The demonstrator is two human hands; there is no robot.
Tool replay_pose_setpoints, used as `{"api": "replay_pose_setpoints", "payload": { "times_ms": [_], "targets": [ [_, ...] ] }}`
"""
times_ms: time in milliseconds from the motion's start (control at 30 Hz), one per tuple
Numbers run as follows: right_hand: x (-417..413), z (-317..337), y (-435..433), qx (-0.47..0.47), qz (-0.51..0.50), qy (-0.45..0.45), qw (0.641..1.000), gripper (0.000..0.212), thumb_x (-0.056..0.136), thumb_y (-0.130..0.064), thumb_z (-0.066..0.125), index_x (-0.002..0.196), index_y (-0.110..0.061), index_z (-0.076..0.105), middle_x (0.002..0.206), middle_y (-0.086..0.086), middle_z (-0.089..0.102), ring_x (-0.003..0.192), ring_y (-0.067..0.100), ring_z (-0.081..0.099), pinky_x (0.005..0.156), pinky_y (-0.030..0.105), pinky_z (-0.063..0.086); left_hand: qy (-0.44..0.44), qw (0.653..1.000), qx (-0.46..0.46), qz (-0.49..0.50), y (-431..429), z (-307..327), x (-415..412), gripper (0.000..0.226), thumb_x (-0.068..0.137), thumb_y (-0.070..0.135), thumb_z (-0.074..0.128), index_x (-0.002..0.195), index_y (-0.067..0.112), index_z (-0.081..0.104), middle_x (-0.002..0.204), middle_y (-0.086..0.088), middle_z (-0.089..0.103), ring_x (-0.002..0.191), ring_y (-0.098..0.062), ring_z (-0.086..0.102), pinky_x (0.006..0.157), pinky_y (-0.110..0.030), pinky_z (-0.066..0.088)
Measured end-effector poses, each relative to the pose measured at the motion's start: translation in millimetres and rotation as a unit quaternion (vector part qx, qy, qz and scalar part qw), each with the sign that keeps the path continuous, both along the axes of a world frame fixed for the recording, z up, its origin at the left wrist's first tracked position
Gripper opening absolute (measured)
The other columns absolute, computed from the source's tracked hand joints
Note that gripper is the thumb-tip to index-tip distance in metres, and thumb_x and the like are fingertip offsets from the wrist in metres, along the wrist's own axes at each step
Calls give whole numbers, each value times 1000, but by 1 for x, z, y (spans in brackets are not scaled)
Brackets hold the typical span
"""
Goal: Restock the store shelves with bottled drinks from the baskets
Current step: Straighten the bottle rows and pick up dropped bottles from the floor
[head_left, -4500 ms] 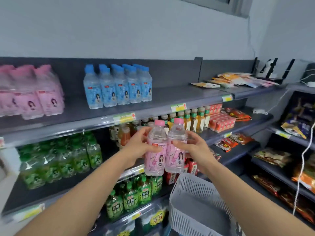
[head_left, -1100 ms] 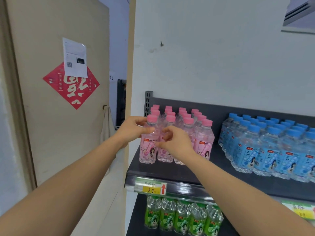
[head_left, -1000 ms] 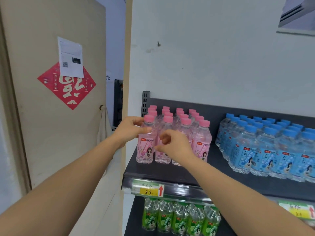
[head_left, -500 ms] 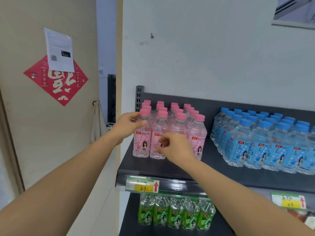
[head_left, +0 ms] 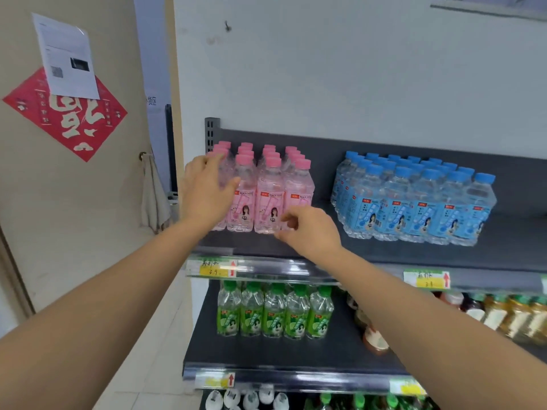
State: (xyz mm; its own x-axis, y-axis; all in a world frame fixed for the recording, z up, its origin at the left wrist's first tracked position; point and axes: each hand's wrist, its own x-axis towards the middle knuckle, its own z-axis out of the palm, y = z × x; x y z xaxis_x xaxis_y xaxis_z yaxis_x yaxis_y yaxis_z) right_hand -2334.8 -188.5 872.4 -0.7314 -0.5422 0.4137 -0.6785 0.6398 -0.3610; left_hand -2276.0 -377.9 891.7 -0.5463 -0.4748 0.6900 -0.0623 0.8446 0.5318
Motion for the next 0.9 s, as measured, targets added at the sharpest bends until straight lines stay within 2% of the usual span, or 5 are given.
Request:
{"api": "replay_pose_setpoints", "payload": {
  "times_ms": [167, 367, 533, 767, 900],
  "targets": [
    [9, -11, 69, 23, -17, 22, 999, 39, 84, -38, 70, 119, -23, 62, 114, -2, 63, 105, 18, 60, 84, 35, 51, -34, 998, -56, -26, 63, -16, 10, 44, 90, 27, 61, 132, 15, 54, 127, -12, 52, 124, -28, 40, 103, -41, 31],
    [27, -31, 161, 67, -36, 31, 997, 59, 87, -39, 67, 140, -23, 45, 127, 2, 58, 118, 23, 53, 92, 39, 49, -71, 993, -82, -52, 150, -47, 31, 40, 90, 27, 62, 128, 16, 57, 122, -7, 53, 119, -27, 43, 101, -43, 33],
    [45, -68, 227, 121, -50, -6, 991, 61, 86, -40, 67, 139, -20, 46, 128, 5, 57, 120, 26, 52, 91, 39, 50, -131, 984, -105, -62, 204, -93, 55, 41, 89, 30, 63, 127, 16, 58, 120, -7, 55, 117, -28, 46, 99, -43, 39],
    [77, -121, 289, 157, -84, -48, 983, 54, 84, -38, 69, 132, -19, 51, 118, 6, 59, 113, 28, 54, 85, 40, 51, -200, 967, -128, -93, 247, -162, 87, 41, 85, 29, 68, 123, 14, 62, 114, -8, 59, 111, -29, 50, 91, -43, 44],
    [99, -151, 312, 176, -102, -68, 977, 58, 85, -38, 68, 136, -21, 48, 125, 7, 57, 120, 28, 50, 89, 41, 51, -235, 958, -116, -119, 264, -199, 105, 41, 86, 28, 68, 124, 14, 61, 115, -8, 58, 112, -29, 49, 91, -43, 43]
  ]
}}
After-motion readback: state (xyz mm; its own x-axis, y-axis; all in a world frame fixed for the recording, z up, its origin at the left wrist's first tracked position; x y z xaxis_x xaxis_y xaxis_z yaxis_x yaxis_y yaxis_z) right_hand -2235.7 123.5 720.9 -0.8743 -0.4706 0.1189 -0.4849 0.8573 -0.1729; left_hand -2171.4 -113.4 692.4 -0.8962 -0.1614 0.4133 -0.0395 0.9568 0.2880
